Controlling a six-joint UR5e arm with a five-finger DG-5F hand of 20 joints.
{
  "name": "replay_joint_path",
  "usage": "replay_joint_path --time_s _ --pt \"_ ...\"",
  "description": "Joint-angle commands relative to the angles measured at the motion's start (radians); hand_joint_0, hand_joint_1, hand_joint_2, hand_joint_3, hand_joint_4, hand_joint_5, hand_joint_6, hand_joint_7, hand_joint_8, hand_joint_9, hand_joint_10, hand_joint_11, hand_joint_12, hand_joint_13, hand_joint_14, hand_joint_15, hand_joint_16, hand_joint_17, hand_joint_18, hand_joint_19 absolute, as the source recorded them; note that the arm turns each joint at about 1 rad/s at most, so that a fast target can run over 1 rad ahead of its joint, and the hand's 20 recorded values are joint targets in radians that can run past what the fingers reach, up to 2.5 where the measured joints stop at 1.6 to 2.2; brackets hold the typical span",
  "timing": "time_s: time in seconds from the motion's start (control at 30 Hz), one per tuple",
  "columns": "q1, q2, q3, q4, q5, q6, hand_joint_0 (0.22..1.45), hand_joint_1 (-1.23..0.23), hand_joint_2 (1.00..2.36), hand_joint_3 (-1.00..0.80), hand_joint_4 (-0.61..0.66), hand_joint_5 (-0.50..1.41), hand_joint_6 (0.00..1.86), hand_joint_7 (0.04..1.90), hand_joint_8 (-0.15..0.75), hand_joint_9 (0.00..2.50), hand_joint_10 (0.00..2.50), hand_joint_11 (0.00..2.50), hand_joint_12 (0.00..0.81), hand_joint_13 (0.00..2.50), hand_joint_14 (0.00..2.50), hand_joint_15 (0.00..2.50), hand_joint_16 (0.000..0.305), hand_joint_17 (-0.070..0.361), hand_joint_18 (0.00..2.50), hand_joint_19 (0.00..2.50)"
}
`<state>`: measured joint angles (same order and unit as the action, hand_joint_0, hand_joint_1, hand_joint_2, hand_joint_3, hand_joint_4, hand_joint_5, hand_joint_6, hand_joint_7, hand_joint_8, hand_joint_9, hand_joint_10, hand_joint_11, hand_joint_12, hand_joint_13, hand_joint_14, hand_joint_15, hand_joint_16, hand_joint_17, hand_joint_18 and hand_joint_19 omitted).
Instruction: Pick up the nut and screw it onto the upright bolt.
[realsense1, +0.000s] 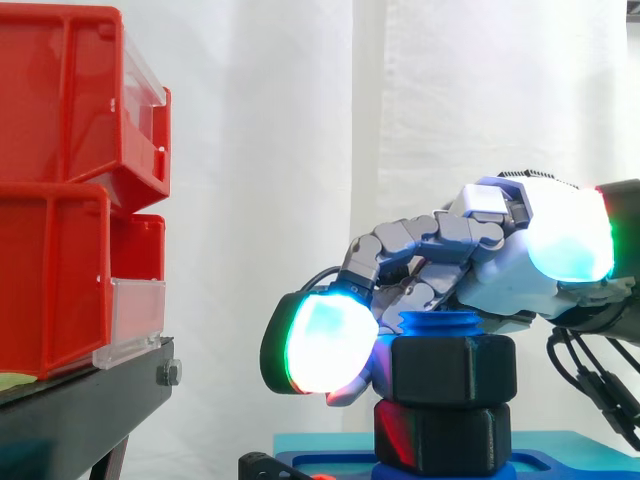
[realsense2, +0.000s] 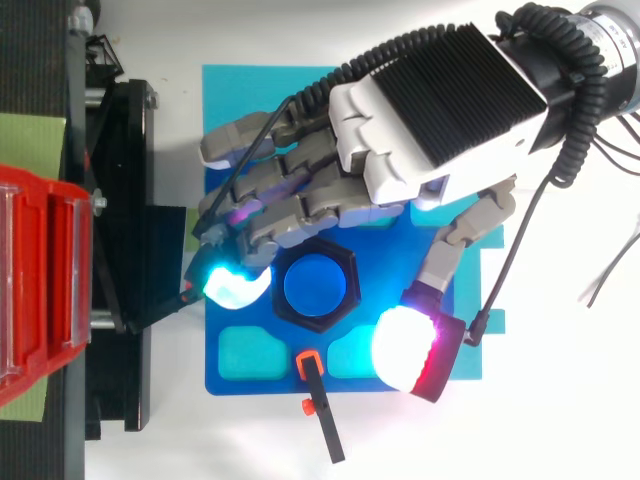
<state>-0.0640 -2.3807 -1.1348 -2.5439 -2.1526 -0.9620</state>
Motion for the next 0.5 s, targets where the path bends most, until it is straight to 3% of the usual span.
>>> replay_joint_path --time_s 0.0,0.47 --pt "-0.004 0.001 0.000 0.005 -0.007 0.000 0.42 -0.26 1.00 -0.50 0.25 -0.13 0.50 0.81 0.286 0.75 0.00 0.00 0.285 0.50 0.00 0.00 0.026 0.058 0.12 0.00" --pt "-0.017 0.000 0.000 0.028 -0.033 -0.009 0.43 -0.27 1.00 -0.50 0.26 -0.10 0.50 1.11 0.303 0.81 0.00 0.00 0.278 0.55 0.00 0.00 0.025 0.056 0.21 0.00"
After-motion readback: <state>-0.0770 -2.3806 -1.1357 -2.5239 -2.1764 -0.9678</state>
